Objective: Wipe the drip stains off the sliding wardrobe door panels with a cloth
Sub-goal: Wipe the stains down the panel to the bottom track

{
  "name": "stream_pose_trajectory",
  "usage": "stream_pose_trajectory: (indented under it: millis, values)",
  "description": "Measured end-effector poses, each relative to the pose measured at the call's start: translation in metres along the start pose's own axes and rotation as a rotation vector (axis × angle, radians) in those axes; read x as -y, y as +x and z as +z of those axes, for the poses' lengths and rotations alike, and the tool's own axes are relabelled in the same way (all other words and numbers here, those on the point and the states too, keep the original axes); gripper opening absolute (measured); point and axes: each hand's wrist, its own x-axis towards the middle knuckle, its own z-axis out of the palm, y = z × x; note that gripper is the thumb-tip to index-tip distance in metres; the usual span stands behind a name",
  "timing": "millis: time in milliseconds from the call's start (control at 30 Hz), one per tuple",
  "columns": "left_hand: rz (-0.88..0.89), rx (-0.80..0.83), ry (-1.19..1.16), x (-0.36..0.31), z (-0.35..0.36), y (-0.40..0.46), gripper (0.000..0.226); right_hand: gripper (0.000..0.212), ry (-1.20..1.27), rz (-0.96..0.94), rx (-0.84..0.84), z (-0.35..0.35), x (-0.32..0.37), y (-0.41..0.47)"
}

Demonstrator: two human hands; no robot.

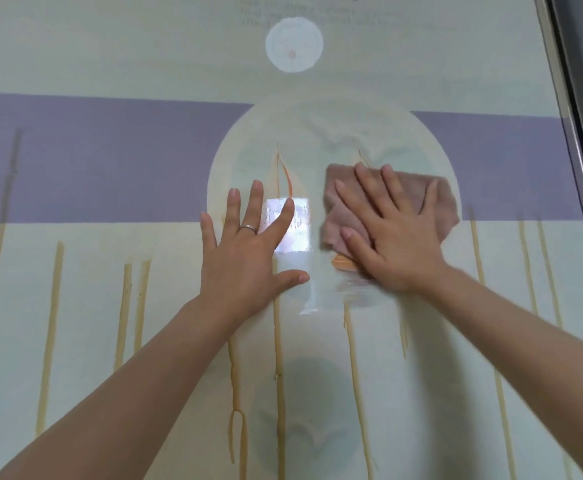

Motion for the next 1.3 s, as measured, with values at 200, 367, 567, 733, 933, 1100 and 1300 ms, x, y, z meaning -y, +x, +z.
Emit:
stream_pose_trajectory:
  millis: [200, 367, 567, 733, 933, 1100, 1300]
  values:
    - [0.007, -0.008, 0.011, -0.001, 0.003, -0.001, 0.091, 0.071, 0.035, 0.444, -0.030, -0.006, -0.001, 0.018]
    - [-0.041, 0.013, 0.005, -0.007, -0.003, -0.001, 0.094, 0.060, 0.035, -0.017, -0.065, 0.010, 0.010, -0.027]
    - [-0.081, -0.017, 0.001, -0.047, 0.002, 0.001, 0.100, 0.068, 0.026, 0.349, 0.012, -0.010, -0.088, -0.041]
    - [-0.100, -0.031, -0.054, -0.066, 0.018, 0.004, 0.105, 0.070, 0.031, 0.584, -0.012, -0.015, -0.105, -0.037]
    - [-0.120, -0.026, -0.038, -0.066, 0.018, 0.004, 0.107, 0.062, 0.064, 0.093, -0.053, 0.001, -0.062, -0.035]
    - [-0.110, -0.060, -0.051, -0.064, 0.019, 0.004, 0.109, 0.067, 0.026, 0.290, 0.013, -0.016, -0.128, -0.047]
    - [-0.114, -0.052, -0.030, -0.066, 0.019, 0.004, 0.108, 0.063, 0.066, 0.439, -0.038, -0.007, -0.074, -0.034]
